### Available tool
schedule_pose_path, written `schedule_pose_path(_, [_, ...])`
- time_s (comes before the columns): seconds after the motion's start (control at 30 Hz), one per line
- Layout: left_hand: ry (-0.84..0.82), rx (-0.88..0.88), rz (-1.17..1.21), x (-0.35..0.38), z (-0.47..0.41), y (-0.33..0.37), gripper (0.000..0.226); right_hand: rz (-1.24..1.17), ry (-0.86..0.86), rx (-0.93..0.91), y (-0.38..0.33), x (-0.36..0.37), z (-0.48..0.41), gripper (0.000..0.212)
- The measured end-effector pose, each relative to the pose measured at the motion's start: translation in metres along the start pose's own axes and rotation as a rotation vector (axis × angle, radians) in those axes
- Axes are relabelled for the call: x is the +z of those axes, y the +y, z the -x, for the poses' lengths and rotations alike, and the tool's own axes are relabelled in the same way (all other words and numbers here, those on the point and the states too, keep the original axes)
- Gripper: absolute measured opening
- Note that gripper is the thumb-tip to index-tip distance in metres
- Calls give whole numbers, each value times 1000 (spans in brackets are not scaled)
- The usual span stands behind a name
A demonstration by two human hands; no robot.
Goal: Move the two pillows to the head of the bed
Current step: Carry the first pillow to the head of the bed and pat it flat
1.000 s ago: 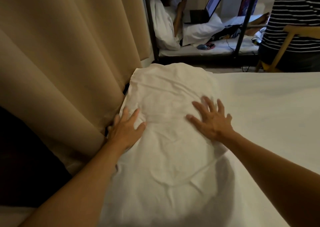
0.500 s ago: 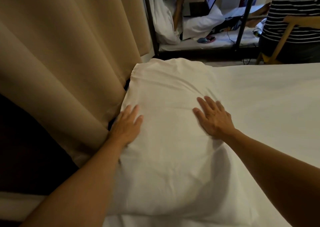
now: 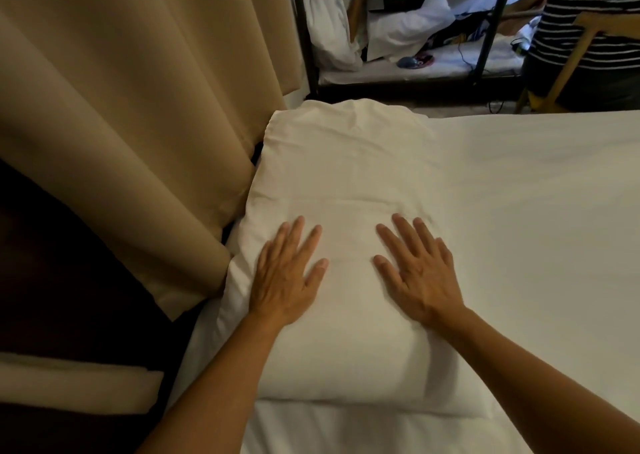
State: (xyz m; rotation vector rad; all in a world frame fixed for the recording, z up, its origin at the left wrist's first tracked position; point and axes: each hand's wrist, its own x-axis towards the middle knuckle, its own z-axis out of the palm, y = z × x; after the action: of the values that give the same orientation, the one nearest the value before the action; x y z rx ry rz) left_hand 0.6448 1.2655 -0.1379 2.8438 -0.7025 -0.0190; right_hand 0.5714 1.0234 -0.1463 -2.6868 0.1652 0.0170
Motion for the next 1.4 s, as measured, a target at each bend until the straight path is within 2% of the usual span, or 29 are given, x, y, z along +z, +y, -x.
schedule_pose_path(0.23, [-32,-363,50,-8,24,-33,68,-73,2,201,36,-12,15,69])
schedule_pose_path(0.3, [-34,-417,83,-14,27,-33,66,-143,5,194,40,-14,19,73])
schedule_pose_path(0.47, [-42,-657,451,-17,35,-38,79,-398,-4,189,10,-14,32,80])
schedule_pose_path(0.6, [95,-500,494,-42,11,-40,79,-470,29,171,-15,-18,28,81])
schedule_pose_path(0.67, [158,-471,434,-58,3,-44,76,-491,33,152,-25,-18,29,80])
schedule_pose_path(0.77, [93,-537,259,-62,9,-53,69,-472,1,150,-32,-7,36,80])
schedule_pose_path(0.9, [-32,-608,254,-41,31,-66,75,-347,-48,166,-16,5,39,82])
schedule_pose_path(1.0, [6,-602,81,-44,26,-60,76,-212,-31,194,-10,-8,29,83])
schedule_pose_path(1.07, [88,-477,-40,-52,15,-48,72,-151,23,184,-17,-23,12,80])
schedule_pose_path(1.13, [106,-248,-76,-57,-4,-28,67,-127,61,123,-31,-33,-9,75])
schedule_pose_path(1.23, [3,-15,-55,-55,-29,8,60,-49,2,-5,-52,-30,-33,70])
schedule_pose_path(1.3, [-82,-7,-64,-48,-36,16,58,29,-75,-24,-54,-23,-40,68])
schedule_pose_path(1.4, [-171,-123,-64,-39,-31,-5,56,32,-139,90,-32,-21,-37,65])
